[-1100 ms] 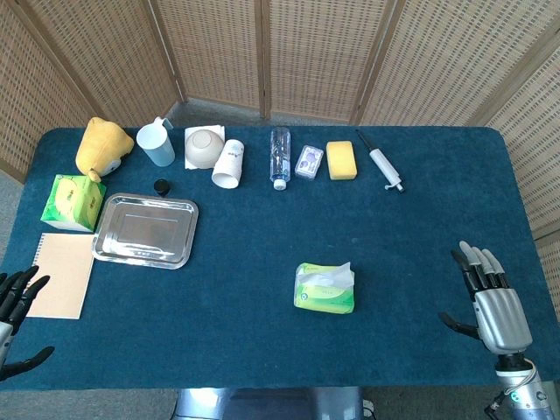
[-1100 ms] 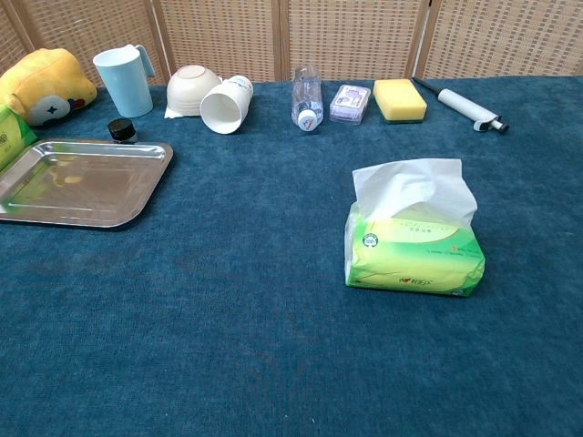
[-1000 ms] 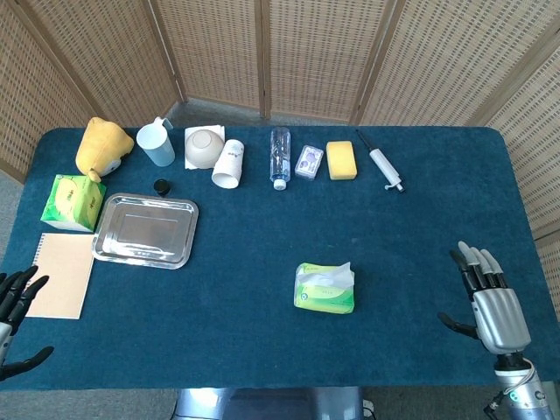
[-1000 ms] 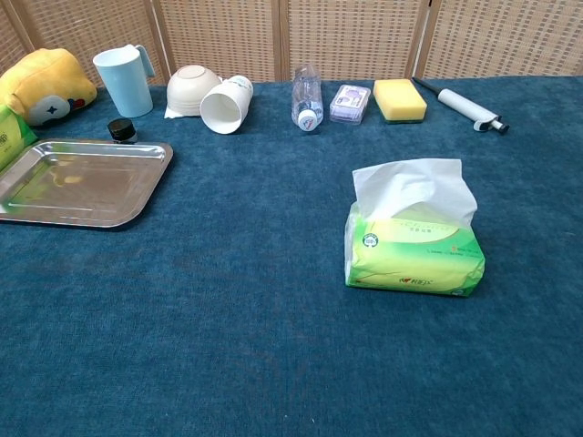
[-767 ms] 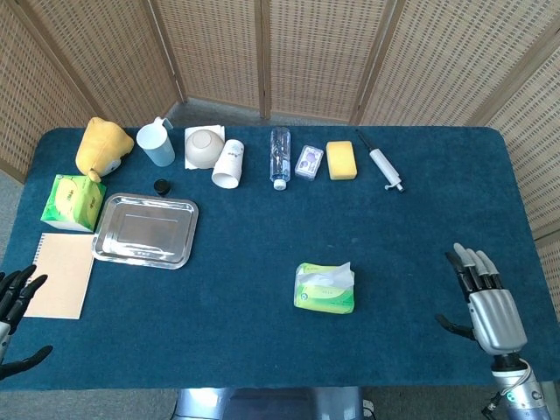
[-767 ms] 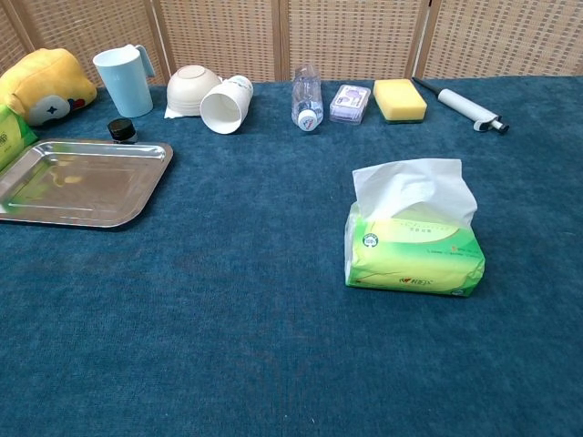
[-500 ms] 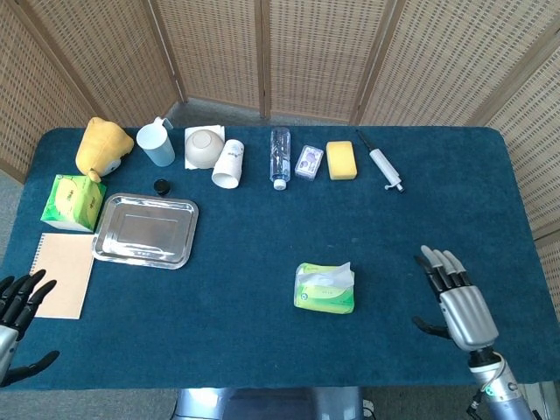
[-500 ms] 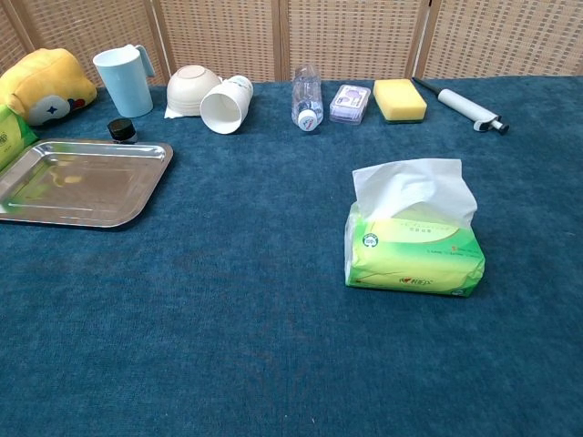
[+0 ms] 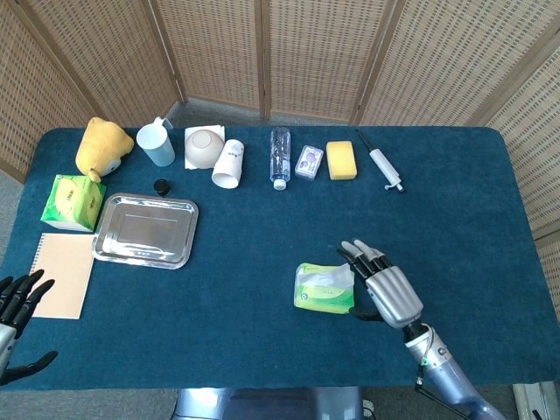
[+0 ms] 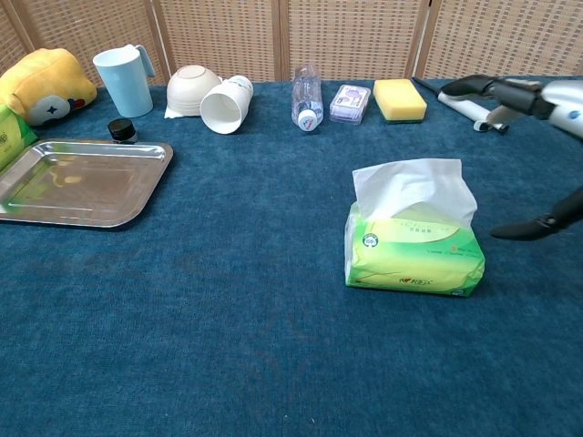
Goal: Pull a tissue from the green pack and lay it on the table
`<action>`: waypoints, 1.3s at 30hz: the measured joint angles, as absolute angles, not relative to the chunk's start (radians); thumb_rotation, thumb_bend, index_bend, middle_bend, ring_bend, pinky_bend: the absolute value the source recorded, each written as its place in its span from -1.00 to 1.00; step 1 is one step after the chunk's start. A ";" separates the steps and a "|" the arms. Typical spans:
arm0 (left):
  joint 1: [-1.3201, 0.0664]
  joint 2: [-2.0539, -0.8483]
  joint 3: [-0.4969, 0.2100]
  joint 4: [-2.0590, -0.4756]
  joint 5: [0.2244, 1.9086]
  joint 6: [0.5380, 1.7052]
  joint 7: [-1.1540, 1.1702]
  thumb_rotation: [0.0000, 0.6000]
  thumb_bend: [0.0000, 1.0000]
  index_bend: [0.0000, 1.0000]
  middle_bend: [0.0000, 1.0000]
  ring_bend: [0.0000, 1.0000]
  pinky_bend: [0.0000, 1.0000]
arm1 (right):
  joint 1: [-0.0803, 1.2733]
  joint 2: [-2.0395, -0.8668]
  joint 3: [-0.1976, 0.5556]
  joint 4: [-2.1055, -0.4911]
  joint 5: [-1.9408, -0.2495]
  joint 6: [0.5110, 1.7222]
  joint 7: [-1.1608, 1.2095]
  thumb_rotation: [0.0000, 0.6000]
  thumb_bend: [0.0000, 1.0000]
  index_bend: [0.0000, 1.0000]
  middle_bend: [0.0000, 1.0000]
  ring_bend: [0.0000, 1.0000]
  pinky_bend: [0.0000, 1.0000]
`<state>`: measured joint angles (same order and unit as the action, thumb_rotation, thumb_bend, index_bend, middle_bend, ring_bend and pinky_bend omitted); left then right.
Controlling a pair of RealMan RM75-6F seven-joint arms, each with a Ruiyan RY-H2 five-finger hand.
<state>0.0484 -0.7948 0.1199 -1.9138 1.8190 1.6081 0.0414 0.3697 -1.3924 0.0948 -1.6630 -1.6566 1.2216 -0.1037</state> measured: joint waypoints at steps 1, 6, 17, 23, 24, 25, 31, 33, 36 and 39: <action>0.048 -0.794 0.119 -1.913 1.815 1.609 0.036 1.00 -1.00 -1.00 -1.00 -1.00 -1.00 | 0.378 -1.404 0.099 -1.656 -1.650 1.211 -0.110 1.00 -0.75 -0.73 -0.62 -0.69 -0.44; 0.043 -0.791 0.120 -1.912 1.814 1.599 0.028 1.00 -1.00 -1.00 -1.00 -1.00 -1.00 | 0.419 -1.473 0.115 -1.588 -1.617 1.172 -0.165 1.00 -0.69 -0.63 -0.52 -0.61 -0.33; 0.044 -0.787 0.114 -1.910 1.804 1.608 0.011 1.00 -1.00 -1.00 -1.00 -1.00 -1.00 | 0.452 -1.529 0.131 -1.573 -1.557 1.161 -0.228 1.00 -0.20 0.22 0.19 0.00 0.11; 0.045 -0.787 0.115 -1.911 1.806 1.611 0.011 1.00 -1.00 -1.00 -1.00 -1.00 -1.00 | 0.465 -1.539 0.125 -1.576 -1.549 1.159 -0.248 1.00 -0.14 0.34 0.32 0.09 0.21; 0.046 -0.786 0.115 -1.911 1.805 1.614 0.009 1.00 -1.00 -1.00 -1.00 -1.00 -1.00 | 0.467 -1.539 0.126 -1.577 -1.550 1.160 -0.248 1.00 -0.13 0.35 0.32 0.10 0.21; 0.047 -0.786 0.114 -1.911 1.804 1.616 0.006 1.00 -1.00 -1.00 -1.00 -1.00 -1.00 | 0.469 -1.539 0.127 -1.580 -1.554 1.165 -0.248 1.00 -0.13 0.35 0.33 0.10 0.21; 0.046 -0.784 0.112 -1.910 1.799 1.613 0.001 1.00 -1.00 -1.00 -1.00 -1.00 -1.00 | 0.478 -1.530 0.151 -1.612 -1.646 1.271 -0.224 1.00 -0.11 0.37 0.35 0.12 0.21; 0.046 -0.785 0.113 -1.911 1.803 1.612 0.005 1.00 -1.00 -1.00 -1.00 -1.00 -1.00 | 0.485 -1.529 0.168 -1.627 -1.696 1.324 -0.218 1.00 -0.11 0.37 0.36 0.13 0.21; 0.049 -0.786 0.115 -1.911 1.809 1.616 0.008 1.00 -1.00 -1.00 -1.00 -1.00 -1.00 | 0.507 -1.533 0.213 -1.649 -1.747 1.383 -0.222 1.00 -0.11 0.37 0.36 0.13 0.21; 0.050 -0.786 0.114 -1.911 1.807 1.621 0.007 1.00 -1.00 -1.00 -1.00 -1.00 -1.00 | 0.541 -1.539 0.262 -1.684 -1.752 1.388 -0.239 1.00 -0.11 0.37 0.36 0.13 0.21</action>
